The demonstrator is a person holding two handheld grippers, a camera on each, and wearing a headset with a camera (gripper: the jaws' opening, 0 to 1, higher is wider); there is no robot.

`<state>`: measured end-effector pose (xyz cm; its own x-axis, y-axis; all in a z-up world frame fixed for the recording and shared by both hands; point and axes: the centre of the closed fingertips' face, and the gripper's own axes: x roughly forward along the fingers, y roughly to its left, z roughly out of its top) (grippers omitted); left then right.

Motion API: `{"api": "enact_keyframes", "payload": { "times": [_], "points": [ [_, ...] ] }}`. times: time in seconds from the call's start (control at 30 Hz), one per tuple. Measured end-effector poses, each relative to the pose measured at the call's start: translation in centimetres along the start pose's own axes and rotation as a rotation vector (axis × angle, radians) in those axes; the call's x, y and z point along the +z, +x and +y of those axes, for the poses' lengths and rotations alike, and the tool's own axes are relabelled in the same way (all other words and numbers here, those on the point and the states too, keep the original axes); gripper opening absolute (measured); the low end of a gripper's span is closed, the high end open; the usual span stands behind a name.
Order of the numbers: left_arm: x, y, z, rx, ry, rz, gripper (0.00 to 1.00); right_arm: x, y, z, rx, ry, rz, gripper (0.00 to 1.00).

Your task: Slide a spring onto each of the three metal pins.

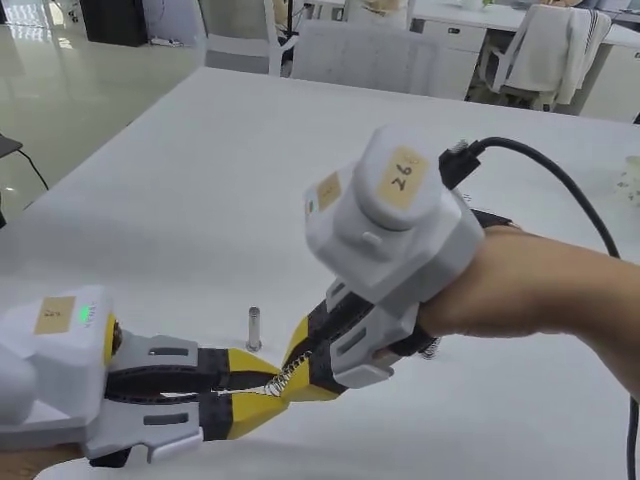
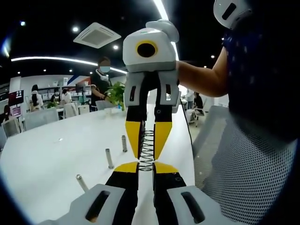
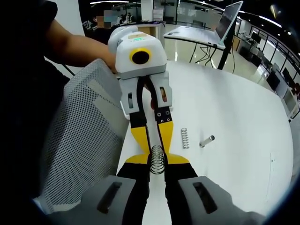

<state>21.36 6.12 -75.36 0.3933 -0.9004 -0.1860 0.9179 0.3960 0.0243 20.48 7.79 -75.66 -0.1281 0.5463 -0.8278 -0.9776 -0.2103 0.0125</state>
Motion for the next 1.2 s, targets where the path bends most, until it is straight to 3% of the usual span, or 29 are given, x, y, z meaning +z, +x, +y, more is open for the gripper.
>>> {"api": "enact_keyframes", "payload": {
  "times": [0.13, 0.27, 0.73, 1.2],
  "points": [
    [-0.3, 0.0, 0.1, 0.006, -0.004, 0.016, 0.12, -0.6, 0.1, -0.1, -0.005, -0.004, 0.031, 0.09],
    [-0.6, -0.2, 0.4, 0.015, -0.007, 0.022, 0.12, -1.0, 0.0, -0.3, -0.007, -0.003, 0.049, 0.09],
    [-2.3, -2.3, 2.5, 0.117, -0.031, 0.064, 0.25, -4.0, -2.3, -2.0, -0.059, 0.023, 0.142, 0.09],
    [-3.6, -3.6, 4.0, 0.199, -0.061, 0.082, 0.41, -5.5, -5.2, -4.4, -0.129, 0.070, 0.161, 0.09]
  ]
}}
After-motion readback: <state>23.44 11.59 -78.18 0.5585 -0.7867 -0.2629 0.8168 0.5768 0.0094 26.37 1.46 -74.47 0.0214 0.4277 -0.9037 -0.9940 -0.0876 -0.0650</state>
